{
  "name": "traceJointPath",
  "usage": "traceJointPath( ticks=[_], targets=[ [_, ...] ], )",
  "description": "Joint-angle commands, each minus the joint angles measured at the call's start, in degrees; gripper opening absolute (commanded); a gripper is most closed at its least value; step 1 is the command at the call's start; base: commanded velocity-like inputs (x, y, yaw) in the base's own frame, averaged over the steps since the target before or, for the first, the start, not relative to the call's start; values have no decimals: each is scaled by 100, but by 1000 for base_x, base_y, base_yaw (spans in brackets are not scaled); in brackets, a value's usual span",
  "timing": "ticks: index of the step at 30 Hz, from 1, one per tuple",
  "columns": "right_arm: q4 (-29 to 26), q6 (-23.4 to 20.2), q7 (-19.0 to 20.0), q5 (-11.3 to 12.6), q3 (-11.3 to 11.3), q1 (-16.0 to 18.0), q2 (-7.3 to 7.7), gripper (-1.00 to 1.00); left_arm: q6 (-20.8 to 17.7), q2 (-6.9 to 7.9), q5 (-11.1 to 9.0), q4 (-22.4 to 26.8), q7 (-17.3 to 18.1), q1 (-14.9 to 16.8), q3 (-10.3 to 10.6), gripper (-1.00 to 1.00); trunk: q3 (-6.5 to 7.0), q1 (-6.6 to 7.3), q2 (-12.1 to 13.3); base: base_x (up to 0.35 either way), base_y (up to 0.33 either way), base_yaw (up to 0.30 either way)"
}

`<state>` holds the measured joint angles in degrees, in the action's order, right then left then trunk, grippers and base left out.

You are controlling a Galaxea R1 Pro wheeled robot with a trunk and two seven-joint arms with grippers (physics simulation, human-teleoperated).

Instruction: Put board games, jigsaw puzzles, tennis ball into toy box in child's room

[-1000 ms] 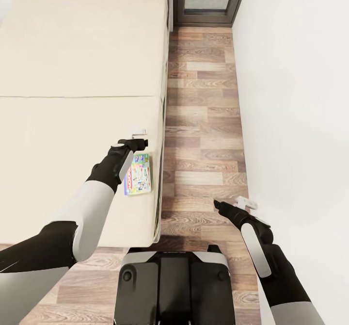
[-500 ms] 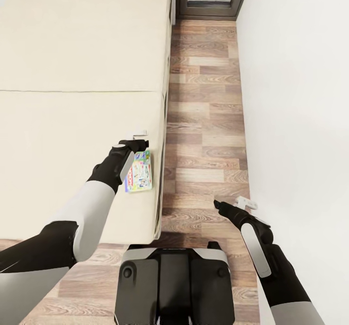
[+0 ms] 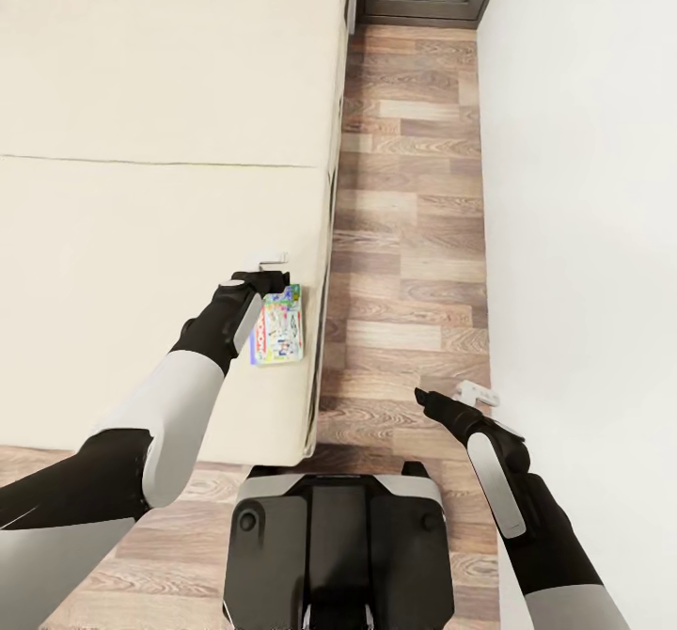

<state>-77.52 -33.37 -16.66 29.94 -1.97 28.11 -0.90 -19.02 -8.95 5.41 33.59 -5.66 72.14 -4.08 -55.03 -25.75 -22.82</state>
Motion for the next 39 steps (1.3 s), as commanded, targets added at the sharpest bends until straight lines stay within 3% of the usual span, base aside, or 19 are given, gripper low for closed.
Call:
traceJointPath(
  ticks=[1,10,24,39],
  targets=[
    [-9,-12,-56,60,-5,2,1,100,-30,-8,57,8,12,2,-30,100,-16,-3,-10,0,0,95],
    [-7,0,-56,54,-17,2,2,100,-39,-59,57,38,6,2,6,100,-100,-3,-10,0,0,95],
    [-8,34,-52,56,-27,2,2,100,-116,-104,42,457,-13,2,389,100,-231,-3,-10,0,0,95],
    [-8,32,-54,49,-31,2,2,100,-119,-104,5,491,-14,2,425,100,-295,-3,-10,0,0,43]
  ],
)
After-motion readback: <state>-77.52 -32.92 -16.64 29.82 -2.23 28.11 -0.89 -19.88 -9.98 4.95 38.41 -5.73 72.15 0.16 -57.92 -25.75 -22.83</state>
